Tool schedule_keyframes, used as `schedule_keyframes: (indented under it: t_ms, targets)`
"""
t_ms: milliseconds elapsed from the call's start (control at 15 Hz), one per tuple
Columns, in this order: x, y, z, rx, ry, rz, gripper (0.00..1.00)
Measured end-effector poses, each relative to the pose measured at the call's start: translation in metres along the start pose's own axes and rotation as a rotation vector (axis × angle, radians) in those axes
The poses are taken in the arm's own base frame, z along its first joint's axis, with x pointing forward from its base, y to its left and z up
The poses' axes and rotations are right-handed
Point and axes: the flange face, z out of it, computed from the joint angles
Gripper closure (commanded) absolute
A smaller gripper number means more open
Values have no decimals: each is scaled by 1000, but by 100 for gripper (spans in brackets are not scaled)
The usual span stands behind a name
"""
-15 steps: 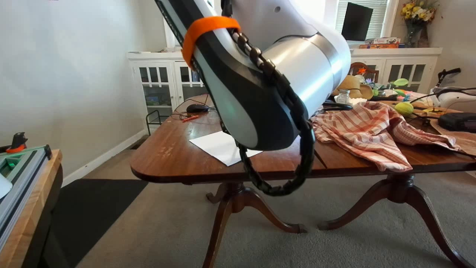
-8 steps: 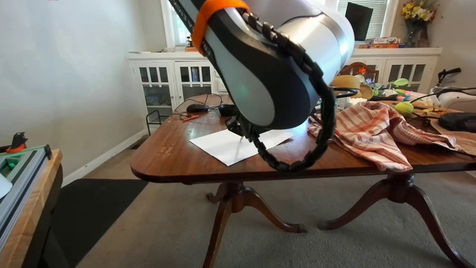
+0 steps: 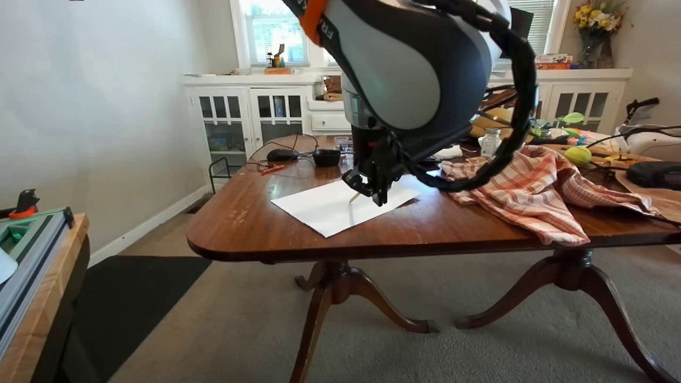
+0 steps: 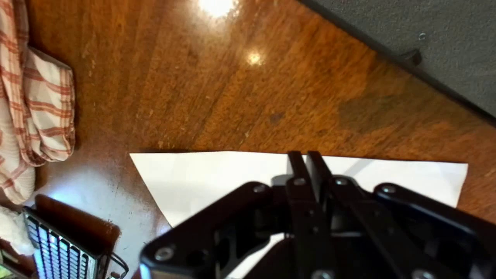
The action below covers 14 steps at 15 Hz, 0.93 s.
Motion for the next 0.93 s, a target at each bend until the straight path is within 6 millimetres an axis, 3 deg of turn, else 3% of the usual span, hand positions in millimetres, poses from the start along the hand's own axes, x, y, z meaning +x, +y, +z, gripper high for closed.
schedule_keyframes:
  t_ms: [67, 133, 267, 400, 800, 933]
  targets:
    - [3, 5, 1, -12, -16, -29, 98]
    - [6, 11, 2, -23, -30, -59, 67]
    - [13, 20, 2, -40, -60, -118, 59]
    - [23, 28, -4, -47, -86, -186, 44]
    - [70, 46, -45, 31, -166, -448, 1]
    - [91, 51, -57, 60, -186, -545, 0]
